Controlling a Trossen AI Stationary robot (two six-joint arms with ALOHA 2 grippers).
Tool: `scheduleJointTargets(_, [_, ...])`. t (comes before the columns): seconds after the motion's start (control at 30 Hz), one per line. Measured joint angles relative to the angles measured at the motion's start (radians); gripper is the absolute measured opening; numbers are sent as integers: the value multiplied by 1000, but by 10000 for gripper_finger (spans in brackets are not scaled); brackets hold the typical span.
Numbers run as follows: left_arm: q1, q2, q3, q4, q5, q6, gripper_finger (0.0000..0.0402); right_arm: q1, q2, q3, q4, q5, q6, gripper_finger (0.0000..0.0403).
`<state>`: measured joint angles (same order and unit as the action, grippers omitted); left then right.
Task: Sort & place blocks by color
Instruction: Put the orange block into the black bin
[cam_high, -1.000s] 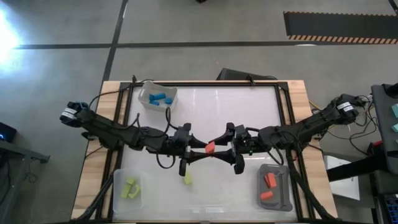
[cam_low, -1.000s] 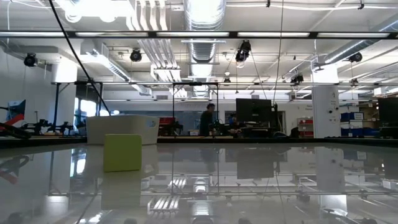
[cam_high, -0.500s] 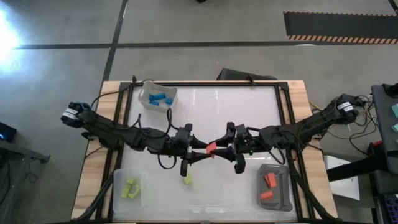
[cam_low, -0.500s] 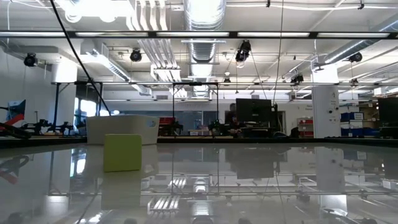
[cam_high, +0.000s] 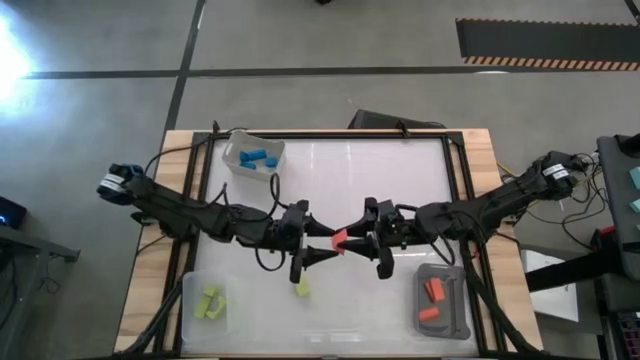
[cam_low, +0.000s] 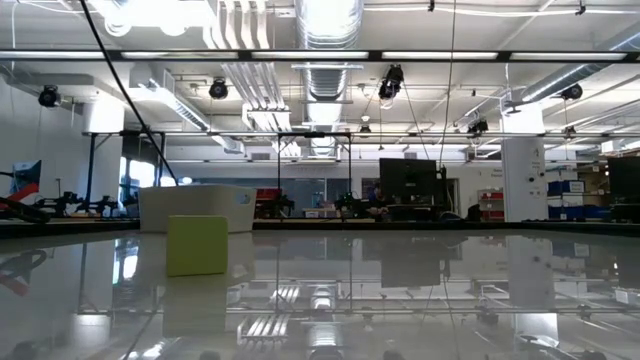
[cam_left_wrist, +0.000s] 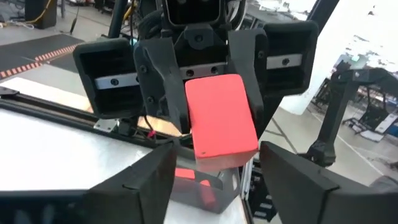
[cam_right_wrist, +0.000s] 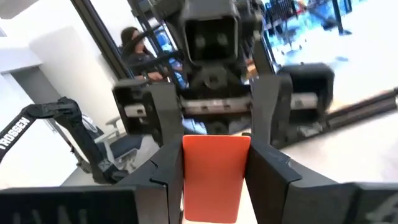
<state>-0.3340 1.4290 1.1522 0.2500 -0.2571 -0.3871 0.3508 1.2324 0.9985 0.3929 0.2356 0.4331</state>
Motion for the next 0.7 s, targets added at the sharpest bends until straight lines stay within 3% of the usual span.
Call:
scheduleJointTargets(0.17, [0,-19,0,-58,2,6,242,0,-25,0,-123,-3,92,120])
scheduleJointTargets(0.4, [0,-45,0,-145,2,5,247,2,-80,1,-442,-80,326,120])
scheduleJointTargets(0.7, [0,-54,0,-164,2,5,247,86,-58,97,-1070,-242,585,120])
